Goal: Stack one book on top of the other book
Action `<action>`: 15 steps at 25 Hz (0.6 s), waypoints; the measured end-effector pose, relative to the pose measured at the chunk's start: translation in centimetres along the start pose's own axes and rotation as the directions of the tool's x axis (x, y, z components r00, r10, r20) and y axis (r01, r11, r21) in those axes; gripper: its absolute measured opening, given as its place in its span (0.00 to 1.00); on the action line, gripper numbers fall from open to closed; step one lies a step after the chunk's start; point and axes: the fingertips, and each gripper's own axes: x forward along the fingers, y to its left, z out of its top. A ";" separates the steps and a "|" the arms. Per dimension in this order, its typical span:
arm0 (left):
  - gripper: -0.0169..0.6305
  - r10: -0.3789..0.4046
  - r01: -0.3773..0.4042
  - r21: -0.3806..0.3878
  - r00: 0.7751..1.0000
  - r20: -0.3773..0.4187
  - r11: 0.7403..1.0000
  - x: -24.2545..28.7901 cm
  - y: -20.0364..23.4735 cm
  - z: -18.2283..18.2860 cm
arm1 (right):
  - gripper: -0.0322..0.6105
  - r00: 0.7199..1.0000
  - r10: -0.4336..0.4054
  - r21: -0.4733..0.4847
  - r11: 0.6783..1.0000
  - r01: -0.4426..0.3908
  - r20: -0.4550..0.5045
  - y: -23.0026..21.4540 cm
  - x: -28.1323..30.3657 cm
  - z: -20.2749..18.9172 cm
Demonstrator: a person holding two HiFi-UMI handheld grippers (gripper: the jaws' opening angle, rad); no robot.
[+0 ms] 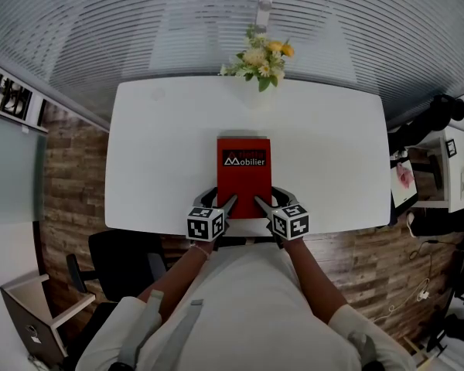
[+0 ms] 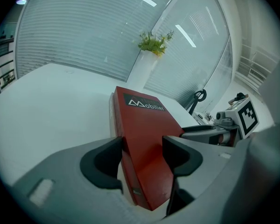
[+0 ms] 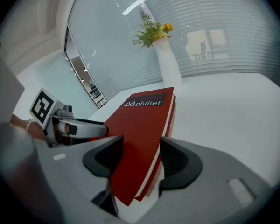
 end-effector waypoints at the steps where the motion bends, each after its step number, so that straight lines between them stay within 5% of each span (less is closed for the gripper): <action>1: 0.45 0.000 0.000 0.000 1.000 -0.004 1.000 0.0 0.0 -0.1 | 0.42 1.000 0.001 -0.001 1.000 -0.001 0.002 0.0 0.0 -0.1; 15: 0.45 -0.015 0.016 -0.013 1.000 0.022 1.000 -0.8 0.3 0.8 | 0.42 0.999 -0.042 -0.059 0.997 0.043 0.019 -0.2 -0.8 0.7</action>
